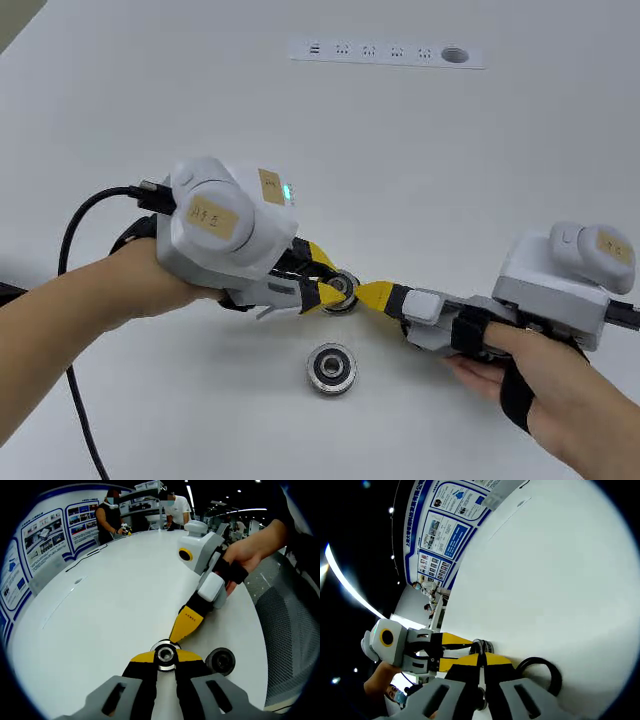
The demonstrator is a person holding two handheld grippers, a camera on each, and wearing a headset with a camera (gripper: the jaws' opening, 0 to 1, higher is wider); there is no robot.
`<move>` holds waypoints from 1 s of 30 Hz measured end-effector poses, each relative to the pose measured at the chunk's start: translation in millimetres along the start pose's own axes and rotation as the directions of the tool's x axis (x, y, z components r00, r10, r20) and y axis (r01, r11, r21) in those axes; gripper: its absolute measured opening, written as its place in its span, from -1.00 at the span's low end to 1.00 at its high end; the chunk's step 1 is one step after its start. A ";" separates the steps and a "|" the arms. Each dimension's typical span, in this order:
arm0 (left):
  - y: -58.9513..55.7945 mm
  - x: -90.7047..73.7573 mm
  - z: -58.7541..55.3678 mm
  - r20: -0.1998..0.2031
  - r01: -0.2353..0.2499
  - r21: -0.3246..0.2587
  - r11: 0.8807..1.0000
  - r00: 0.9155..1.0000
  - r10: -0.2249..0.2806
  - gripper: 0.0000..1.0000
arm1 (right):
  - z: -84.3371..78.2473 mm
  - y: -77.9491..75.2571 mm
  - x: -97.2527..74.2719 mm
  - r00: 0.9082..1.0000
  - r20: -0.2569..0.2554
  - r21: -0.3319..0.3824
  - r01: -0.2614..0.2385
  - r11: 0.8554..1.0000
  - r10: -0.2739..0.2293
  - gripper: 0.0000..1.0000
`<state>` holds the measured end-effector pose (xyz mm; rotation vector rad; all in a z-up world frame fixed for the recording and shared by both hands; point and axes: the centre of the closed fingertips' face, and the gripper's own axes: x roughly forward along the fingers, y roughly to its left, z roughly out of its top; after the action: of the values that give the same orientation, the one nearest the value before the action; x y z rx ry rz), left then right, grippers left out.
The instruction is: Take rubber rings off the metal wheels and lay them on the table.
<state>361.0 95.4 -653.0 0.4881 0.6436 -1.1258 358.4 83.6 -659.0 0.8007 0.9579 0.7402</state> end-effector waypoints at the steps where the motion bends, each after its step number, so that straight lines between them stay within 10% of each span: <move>1: -0.1 0.0 0.1 0.001 0.000 0.001 1.000 1.000 0.000 -0.75 | -0.1 0.1 -0.1 1.000 -0.001 0.002 0.002 1.000 -0.002 -0.92; 30: 0.5 0.1 0.2 -0.010 0.007 0.013 1.000 1.000 -0.007 -0.75 | 1.6 8.2 3.5 0.999 -0.038 -0.121 0.033 0.992 -0.038 -0.98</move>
<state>361.6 95.3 -652.9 0.5029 0.6476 -1.1357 359.7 90.2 -652.9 0.6638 0.9519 0.7788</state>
